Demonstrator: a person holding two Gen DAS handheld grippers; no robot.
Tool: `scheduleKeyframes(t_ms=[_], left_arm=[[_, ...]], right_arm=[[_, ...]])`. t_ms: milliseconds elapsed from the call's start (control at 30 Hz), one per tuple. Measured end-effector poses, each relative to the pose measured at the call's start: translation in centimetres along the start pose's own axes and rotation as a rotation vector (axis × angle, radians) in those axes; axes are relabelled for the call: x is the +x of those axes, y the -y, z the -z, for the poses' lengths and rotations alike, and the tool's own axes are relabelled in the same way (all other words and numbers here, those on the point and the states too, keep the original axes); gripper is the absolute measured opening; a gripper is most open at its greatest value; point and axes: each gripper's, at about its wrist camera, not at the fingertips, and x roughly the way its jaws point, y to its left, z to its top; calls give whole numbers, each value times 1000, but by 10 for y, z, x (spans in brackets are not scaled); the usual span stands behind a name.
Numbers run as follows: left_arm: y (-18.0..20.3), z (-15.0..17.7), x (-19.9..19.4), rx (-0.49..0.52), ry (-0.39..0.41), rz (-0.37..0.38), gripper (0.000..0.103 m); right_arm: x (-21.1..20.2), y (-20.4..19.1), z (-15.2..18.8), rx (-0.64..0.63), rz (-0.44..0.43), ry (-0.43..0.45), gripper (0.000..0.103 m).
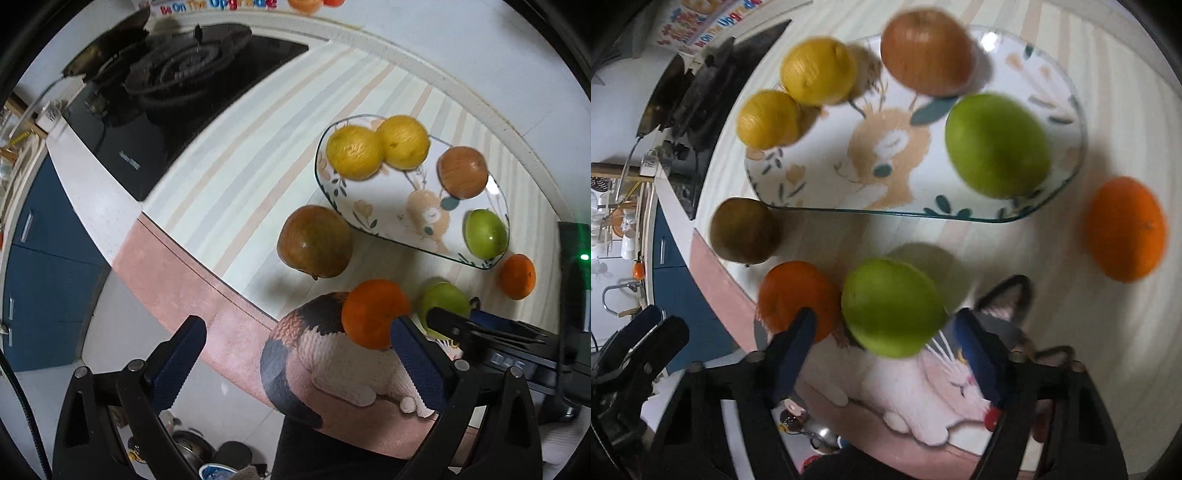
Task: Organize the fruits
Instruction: 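Grasp an orange with the left tool while the right tool grasps a green apple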
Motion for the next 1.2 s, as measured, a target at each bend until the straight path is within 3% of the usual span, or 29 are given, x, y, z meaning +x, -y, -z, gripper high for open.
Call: scheduleKeyframes(t_ms=[200, 367, 633, 700, 767, 833, 1200], left_arm=[[5, -2, 20, 4, -49, 35, 102], [30, 2, 35, 84, -72, 36, 102], [78, 4, 68, 265, -103, 0, 101], [84, 3, 73, 287, -100, -2, 94], [87, 2, 76, 299, -97, 6, 72], [87, 1, 78, 296, -102, 25, 64], [86, 5, 60, 261, -68, 55, 63]], right_arm=[[-5, 13, 13, 1, 75, 15, 65], [-12, 39, 26, 37, 95, 15, 65], [-12, 55, 30, 71, 29, 35, 65], [-15, 63, 31, 76, 17, 33, 65], [-14, 58, 31, 75, 15, 33, 65], [-13, 56, 30, 68, 19, 34, 65], [-15, 51, 29, 79, -9, 38, 64]])
